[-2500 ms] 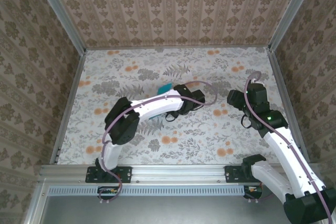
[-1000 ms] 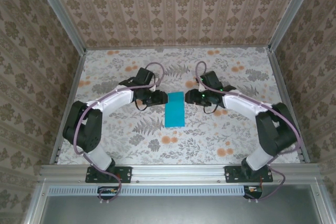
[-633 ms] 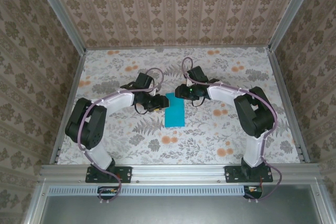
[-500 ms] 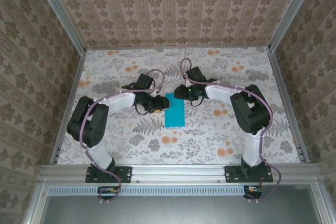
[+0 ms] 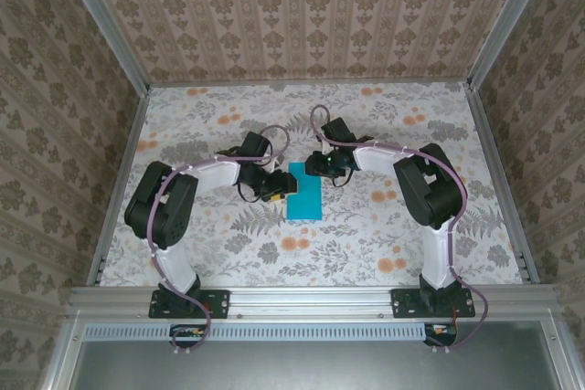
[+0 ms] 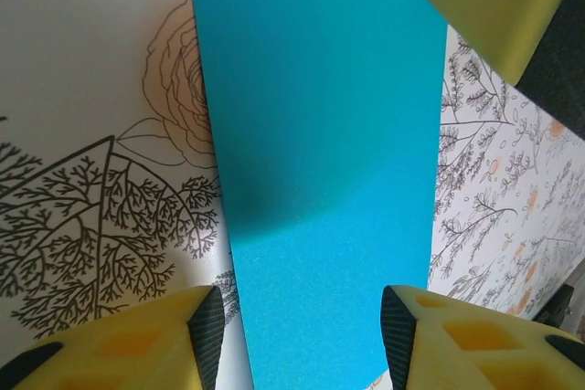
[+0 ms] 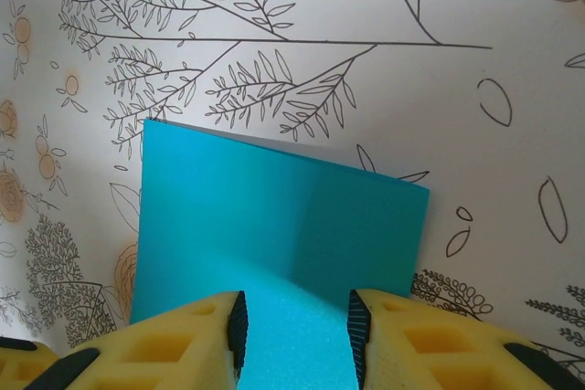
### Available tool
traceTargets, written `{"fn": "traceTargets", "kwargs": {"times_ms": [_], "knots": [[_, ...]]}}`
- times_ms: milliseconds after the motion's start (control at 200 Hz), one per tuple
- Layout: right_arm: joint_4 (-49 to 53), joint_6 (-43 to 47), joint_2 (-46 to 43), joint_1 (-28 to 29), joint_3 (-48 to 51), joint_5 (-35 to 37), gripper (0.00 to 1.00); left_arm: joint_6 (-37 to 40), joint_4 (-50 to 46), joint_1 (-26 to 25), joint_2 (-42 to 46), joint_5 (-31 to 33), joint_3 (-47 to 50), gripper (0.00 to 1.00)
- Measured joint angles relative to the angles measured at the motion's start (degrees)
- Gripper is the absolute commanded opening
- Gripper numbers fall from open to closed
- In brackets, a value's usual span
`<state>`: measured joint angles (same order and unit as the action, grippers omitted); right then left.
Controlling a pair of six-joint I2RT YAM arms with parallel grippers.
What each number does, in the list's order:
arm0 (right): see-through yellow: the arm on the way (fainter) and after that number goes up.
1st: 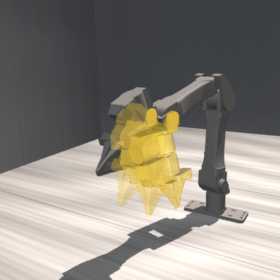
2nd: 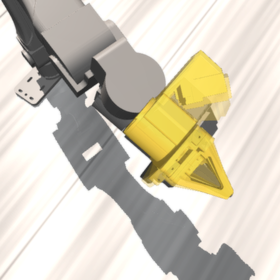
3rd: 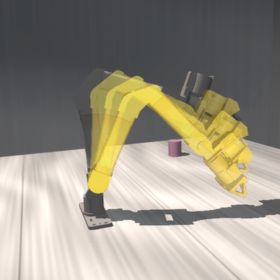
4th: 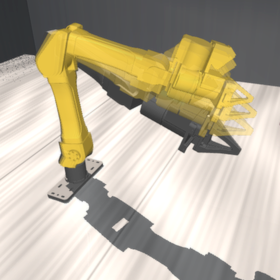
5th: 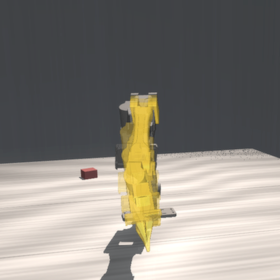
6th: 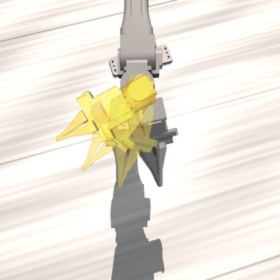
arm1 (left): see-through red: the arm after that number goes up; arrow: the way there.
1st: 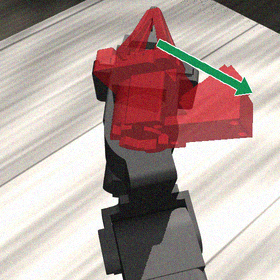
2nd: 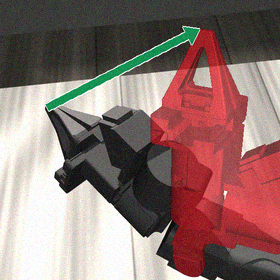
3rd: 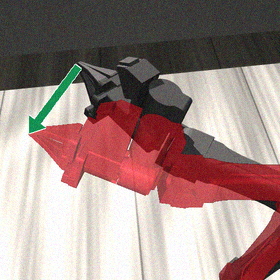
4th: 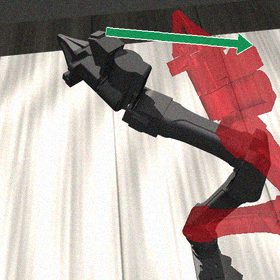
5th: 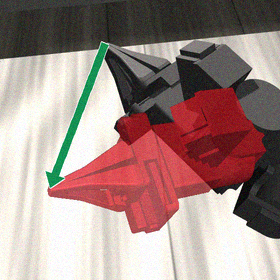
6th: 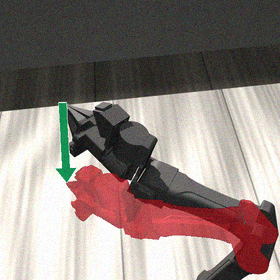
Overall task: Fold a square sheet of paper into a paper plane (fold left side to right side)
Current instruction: Third fold the triangle at the center of the table.
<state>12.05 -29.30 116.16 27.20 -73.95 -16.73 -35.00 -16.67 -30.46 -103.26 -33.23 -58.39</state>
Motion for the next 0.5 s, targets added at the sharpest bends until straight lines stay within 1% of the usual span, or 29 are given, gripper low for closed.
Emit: {"fn": "traceTargets", "kwargs": {"times_ms": [315,500], "knots": [[0.0,0.7,0.0,0.0,0.0,0.0,0.37,0.0,0.0,-0.6,-1.4,-0.2,0.0,0.51],[0.0,0.7,0.1,0.0,0.0,0.0,0.38,-0.7,0.5,-0.7,-1.6,-0.4,0.0,0.44]]}}
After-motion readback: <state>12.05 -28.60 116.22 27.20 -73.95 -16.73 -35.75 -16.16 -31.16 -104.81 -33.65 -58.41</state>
